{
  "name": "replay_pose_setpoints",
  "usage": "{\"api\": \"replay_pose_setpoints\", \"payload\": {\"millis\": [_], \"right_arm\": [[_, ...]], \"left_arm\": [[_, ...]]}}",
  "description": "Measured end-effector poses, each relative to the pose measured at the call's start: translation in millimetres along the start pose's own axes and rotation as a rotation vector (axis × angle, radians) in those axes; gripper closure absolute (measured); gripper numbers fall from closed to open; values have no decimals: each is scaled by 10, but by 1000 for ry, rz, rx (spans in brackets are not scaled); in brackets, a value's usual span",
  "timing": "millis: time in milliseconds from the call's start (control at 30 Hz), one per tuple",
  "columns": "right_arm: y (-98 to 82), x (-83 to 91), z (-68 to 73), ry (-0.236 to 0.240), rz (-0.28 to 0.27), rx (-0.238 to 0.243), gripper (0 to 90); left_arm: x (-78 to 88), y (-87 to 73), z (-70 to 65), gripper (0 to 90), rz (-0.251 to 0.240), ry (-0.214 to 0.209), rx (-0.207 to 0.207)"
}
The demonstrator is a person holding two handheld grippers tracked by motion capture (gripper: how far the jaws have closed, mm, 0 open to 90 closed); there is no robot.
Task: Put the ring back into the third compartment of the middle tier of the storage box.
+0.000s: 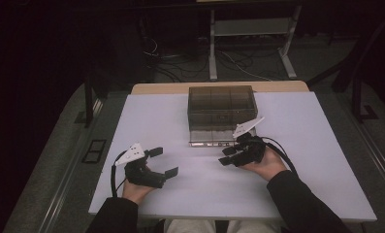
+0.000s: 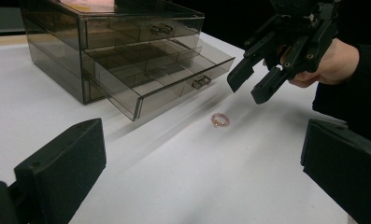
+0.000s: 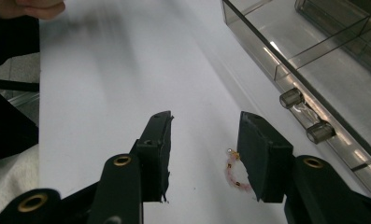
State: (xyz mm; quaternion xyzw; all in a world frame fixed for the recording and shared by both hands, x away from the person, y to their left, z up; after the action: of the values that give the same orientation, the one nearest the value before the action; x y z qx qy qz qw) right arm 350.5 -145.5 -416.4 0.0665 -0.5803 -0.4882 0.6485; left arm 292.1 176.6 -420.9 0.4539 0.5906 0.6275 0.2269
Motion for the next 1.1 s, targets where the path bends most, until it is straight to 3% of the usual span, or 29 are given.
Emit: {"api": "replay_pose_setpoints", "payload": {"millis": [667, 1100], "right_arm": [[-130, -194, -78, -65, 86, 5, 594], [-166, -288, -107, -108, 120, 9, 691]], "left_arm": [[-2, -1, -1, 0, 1, -2, 0], [-1, 0, -1, 0, 0, -1, -1]]}}
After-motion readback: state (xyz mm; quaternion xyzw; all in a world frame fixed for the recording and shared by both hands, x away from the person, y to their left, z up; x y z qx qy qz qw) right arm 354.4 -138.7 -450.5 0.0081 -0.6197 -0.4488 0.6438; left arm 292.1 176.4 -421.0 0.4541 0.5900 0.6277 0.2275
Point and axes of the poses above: each handheld gripper's, and its own axes: x roughly backward along the jaws, y roughly out of its top, z roughly to its left, the point moved 2 cm from there along -x, roughly forward along the jaws, and after that the axes turned 7 degrees about -x, right-handed, at the moved point
